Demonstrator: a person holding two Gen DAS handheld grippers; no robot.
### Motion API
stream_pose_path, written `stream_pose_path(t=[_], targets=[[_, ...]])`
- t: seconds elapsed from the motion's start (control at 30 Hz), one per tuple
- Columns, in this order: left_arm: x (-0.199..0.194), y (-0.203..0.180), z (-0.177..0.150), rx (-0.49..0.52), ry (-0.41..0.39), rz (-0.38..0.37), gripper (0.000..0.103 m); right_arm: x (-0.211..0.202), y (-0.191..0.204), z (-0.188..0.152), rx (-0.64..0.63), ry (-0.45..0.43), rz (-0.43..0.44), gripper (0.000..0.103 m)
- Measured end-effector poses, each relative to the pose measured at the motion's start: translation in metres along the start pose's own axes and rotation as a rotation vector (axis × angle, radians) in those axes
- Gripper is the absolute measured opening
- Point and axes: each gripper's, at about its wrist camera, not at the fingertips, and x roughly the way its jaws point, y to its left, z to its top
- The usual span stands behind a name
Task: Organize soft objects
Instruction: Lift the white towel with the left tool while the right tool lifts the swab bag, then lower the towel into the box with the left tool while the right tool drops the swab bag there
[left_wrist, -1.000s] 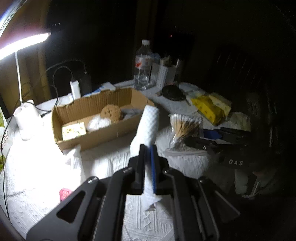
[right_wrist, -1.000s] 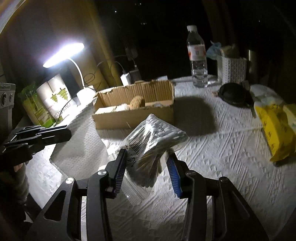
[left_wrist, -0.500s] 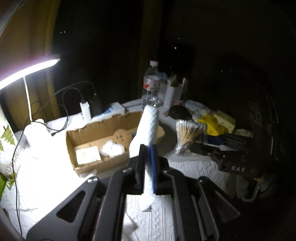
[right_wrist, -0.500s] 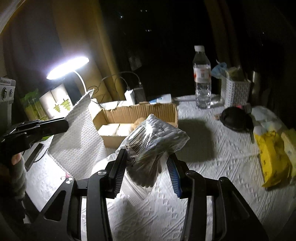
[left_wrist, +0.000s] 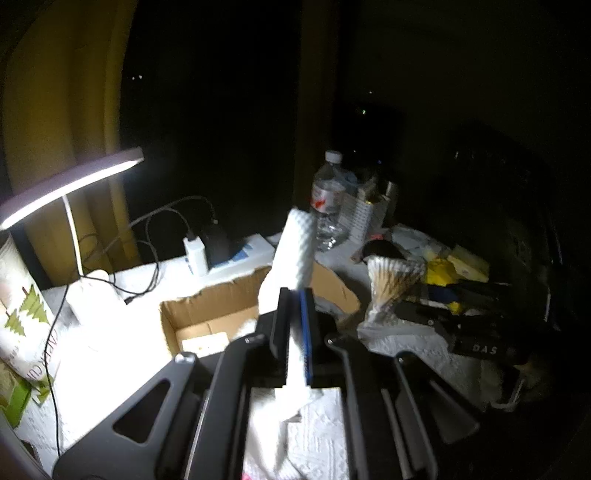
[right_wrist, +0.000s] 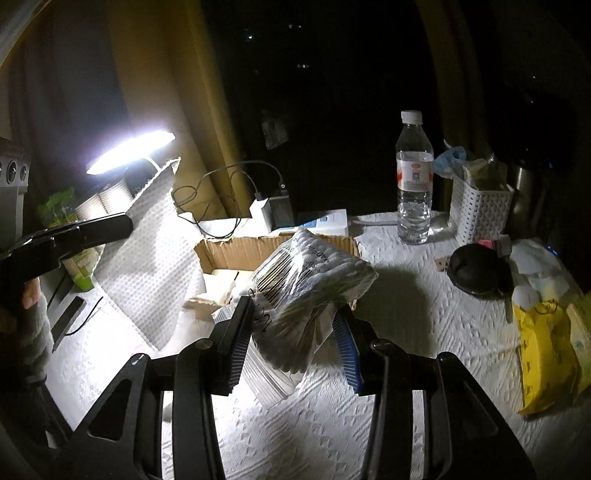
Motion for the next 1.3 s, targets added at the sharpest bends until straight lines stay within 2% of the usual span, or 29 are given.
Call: stream_pose_path(t=[0.53, 0.73, 1.03, 1.3], targets=[[0.033, 0.053, 0.012, -0.052, 0.001, 0.051, 0.005, 0.046, 0.003, 0.026, -0.026, 0.029, 0.017, 0.046], [0.055, 0.070, 0.002, -0.063, 0.026, 0.090, 0.005, 0.071, 0.009, 0.032, -0.039, 0.055, 0.033, 0.046], [0.089, 0.098, -0.015, -0.119, 0.082, 0.102, 0.005, 0.113, 0.029, 0.037, -0.070, 0.107, 0.079, 0.046], [0.112, 0.106, -0.027, -0.134, 0.131, 0.099, 0.005, 0.142, 0.035, 0.036, -0.076, 0.145, 0.098, 0.046]])
